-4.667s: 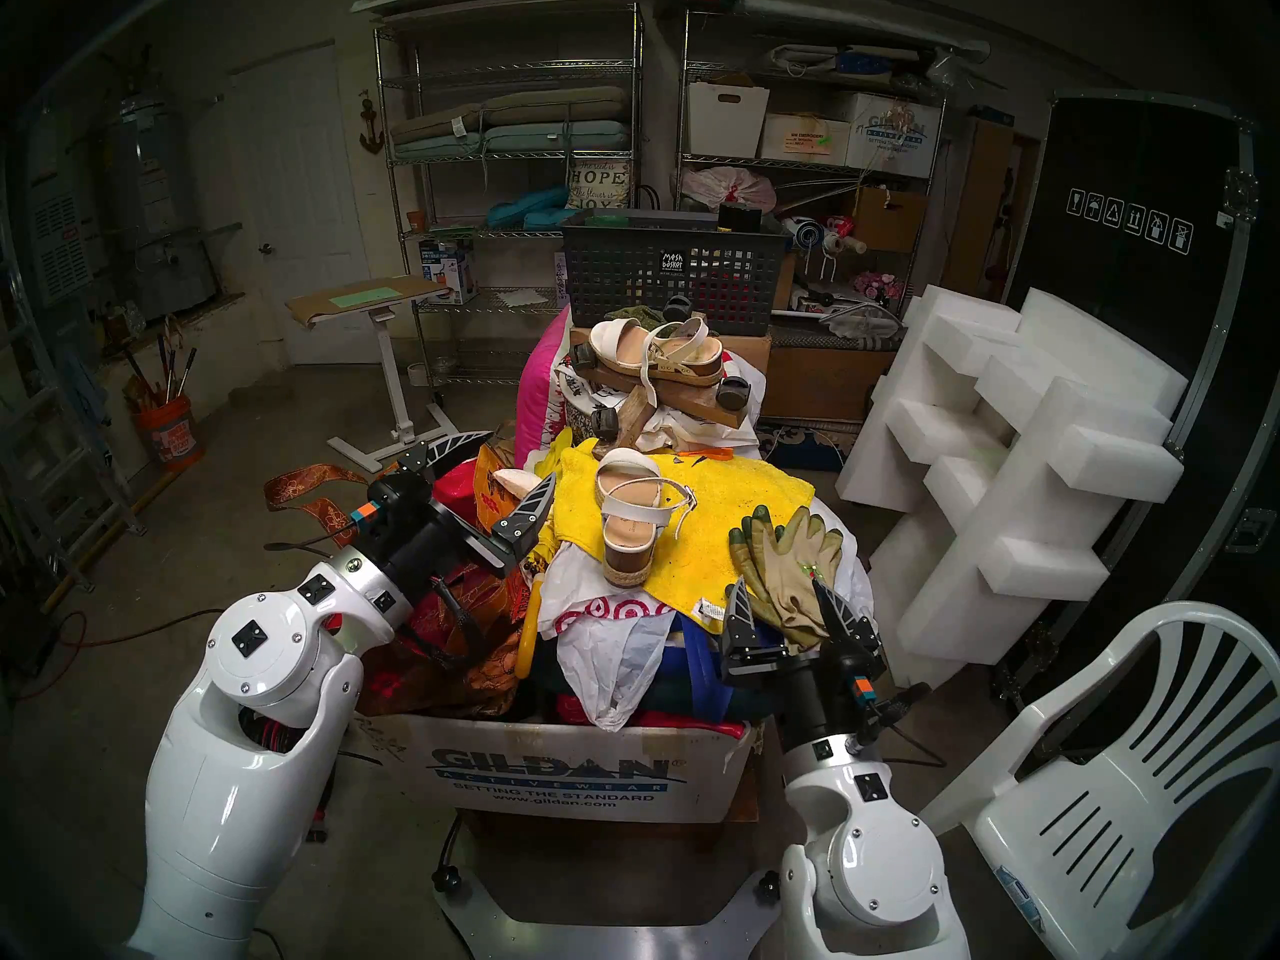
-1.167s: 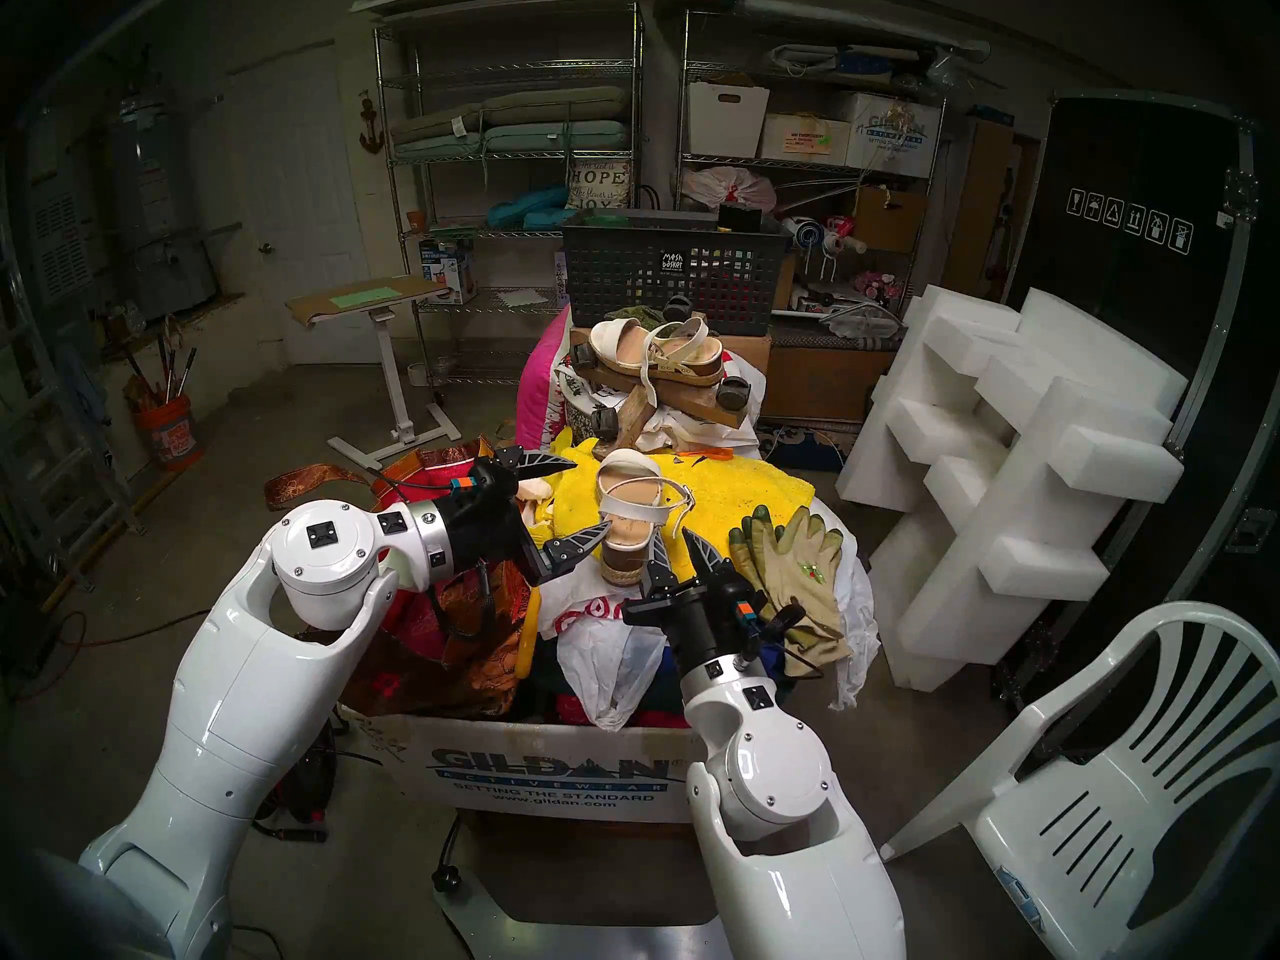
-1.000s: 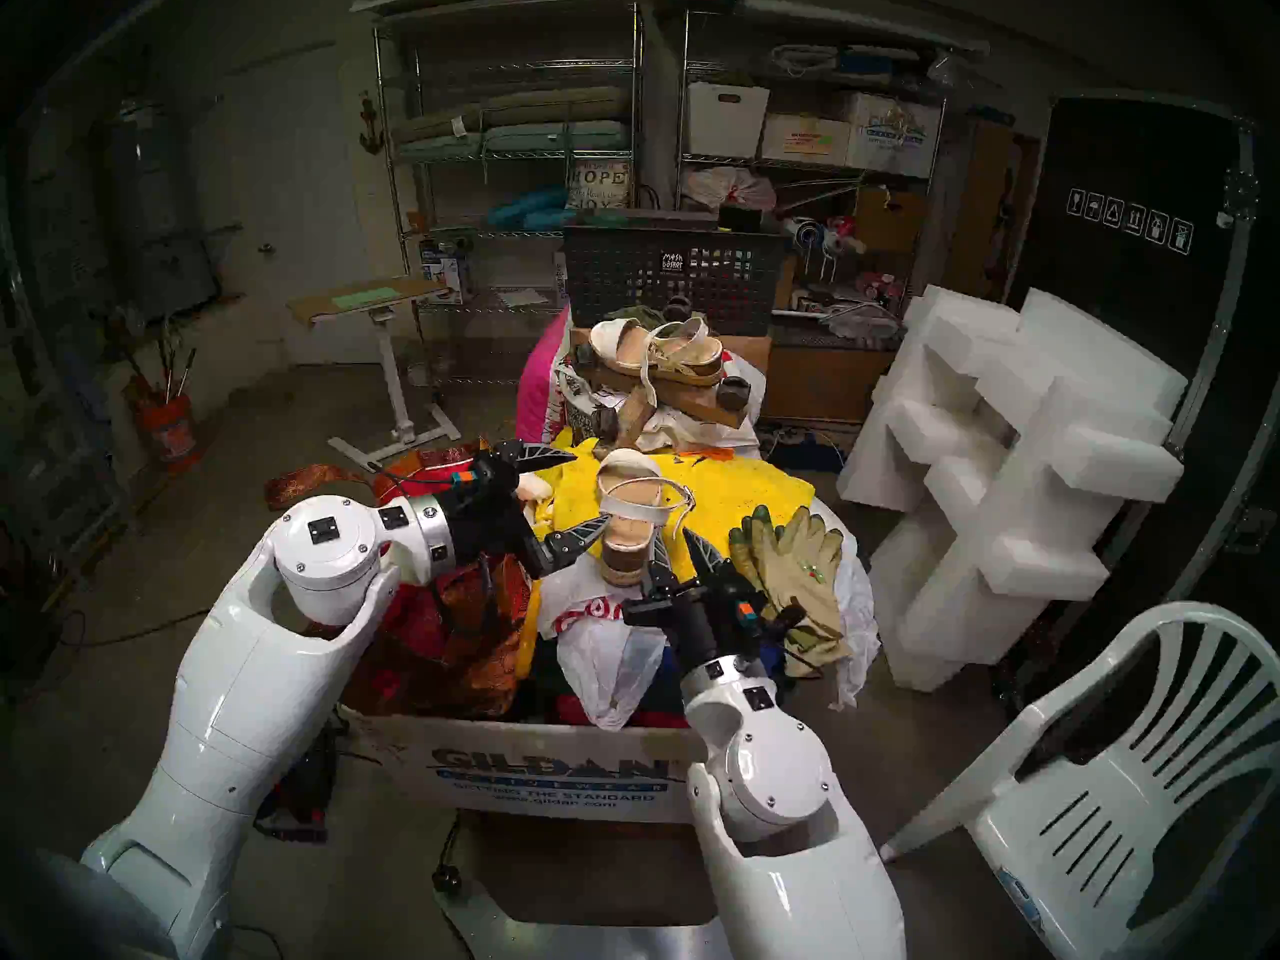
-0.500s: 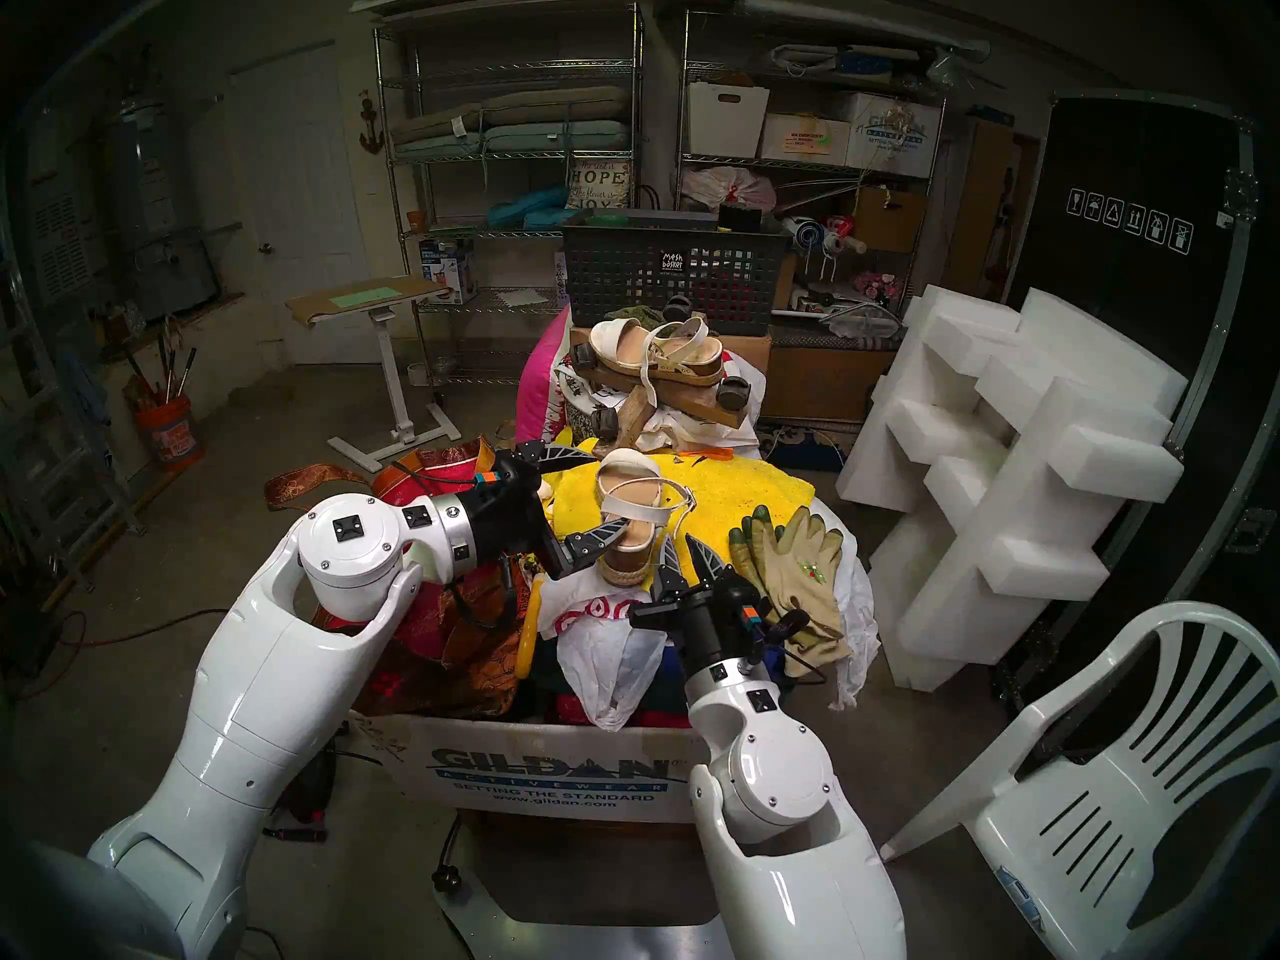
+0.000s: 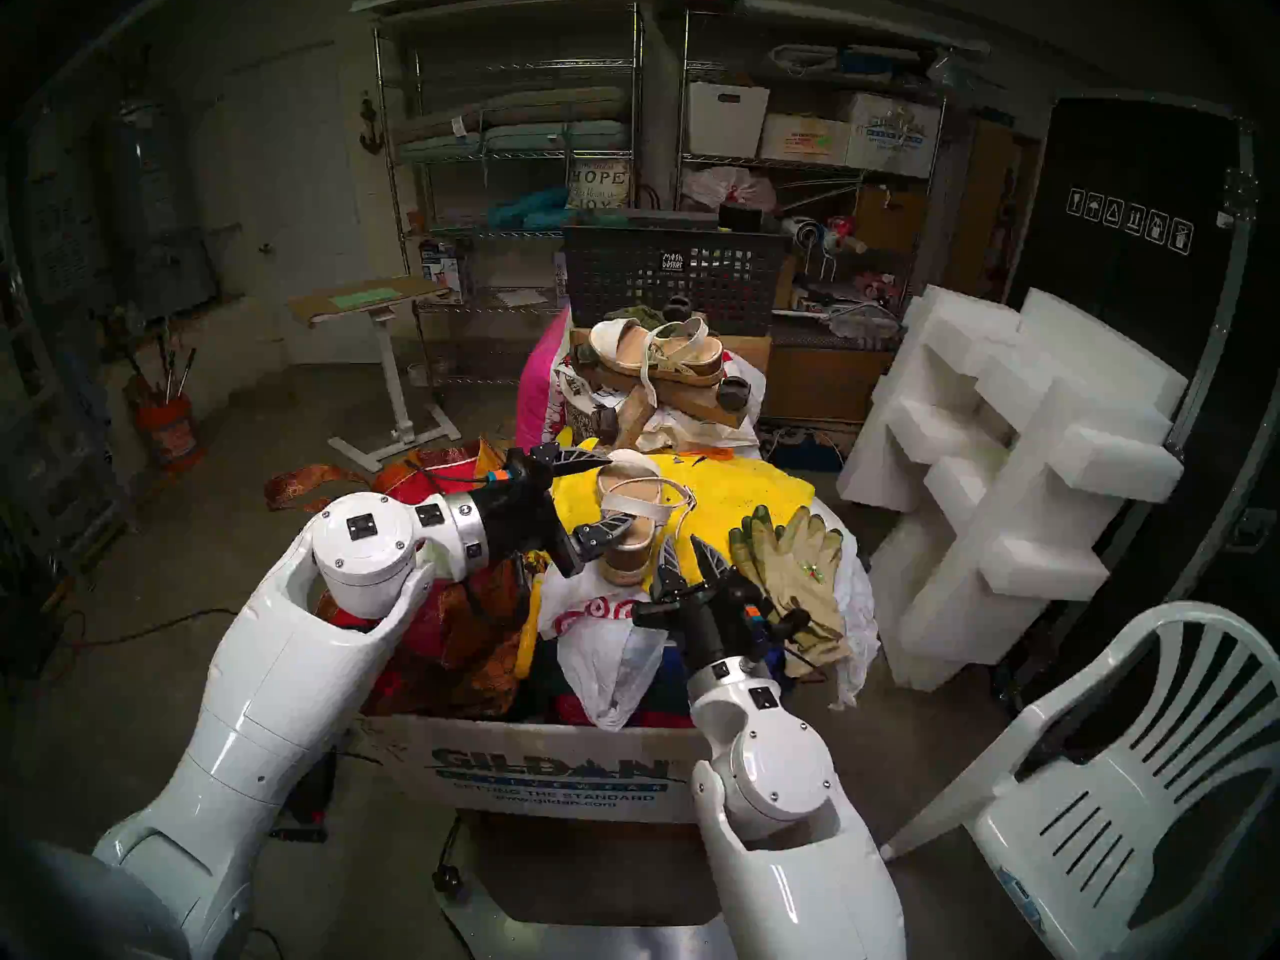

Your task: Unbuckle a shoe

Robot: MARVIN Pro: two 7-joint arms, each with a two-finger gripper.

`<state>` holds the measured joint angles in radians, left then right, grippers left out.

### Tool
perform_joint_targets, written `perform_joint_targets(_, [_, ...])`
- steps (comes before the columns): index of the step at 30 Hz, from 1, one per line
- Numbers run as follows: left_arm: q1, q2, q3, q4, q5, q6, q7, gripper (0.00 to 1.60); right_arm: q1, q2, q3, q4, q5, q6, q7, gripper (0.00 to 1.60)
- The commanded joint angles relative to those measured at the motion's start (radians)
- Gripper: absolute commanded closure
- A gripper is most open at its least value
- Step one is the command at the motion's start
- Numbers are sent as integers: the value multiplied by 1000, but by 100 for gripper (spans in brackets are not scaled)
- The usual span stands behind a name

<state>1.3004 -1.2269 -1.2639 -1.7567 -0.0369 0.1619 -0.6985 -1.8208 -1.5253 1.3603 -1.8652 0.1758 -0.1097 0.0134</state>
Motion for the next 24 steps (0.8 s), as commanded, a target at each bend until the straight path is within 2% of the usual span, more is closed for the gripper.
perform_joint_targets(1, [-28,-16,2,5,-9,-5,-3,72,27,0,0,-17,5,7,9,60])
perform_joint_targets(5, [-29,-19,10,14,-15,-6,-5,81,33,-1,3,-13,5,13,11,65])
perform_joint_targets(8, [-29,-20,14,17,-16,-8,-5,87,38,-1,4,-10,6,16,15,78])
perform_joint_targets(13, [-29,-17,18,19,-21,-11,-9,93,46,-1,4,-6,5,19,21,85])
perform_joint_targets(16, [-21,-14,18,15,-27,-7,-11,95,47,-2,5,-5,3,21,21,100])
perform_joint_targets(17, [-19,-10,19,13,-29,-5,-17,97,48,-2,5,-4,1,21,20,112])
perform_joint_targets(18, [-15,-9,19,11,-29,-6,-16,108,48,-3,6,-3,0,20,19,128])
perform_joint_targets(19, [-10,-9,17,9,-32,-4,-16,113,49,-4,7,-2,0,19,18,137])
perform_joint_targets(20, [-7,-8,16,6,-32,-4,-17,121,50,-5,7,-1,-1,18,17,157])
perform_joint_targets(21, [-4,-7,15,4,-32,-2,-17,127,50,-5,8,1,-1,14,17,160])
perform_joint_targets(24, [2,-2,12,0,-35,0,-24,160,57,-10,8,6,-3,3,16,160])
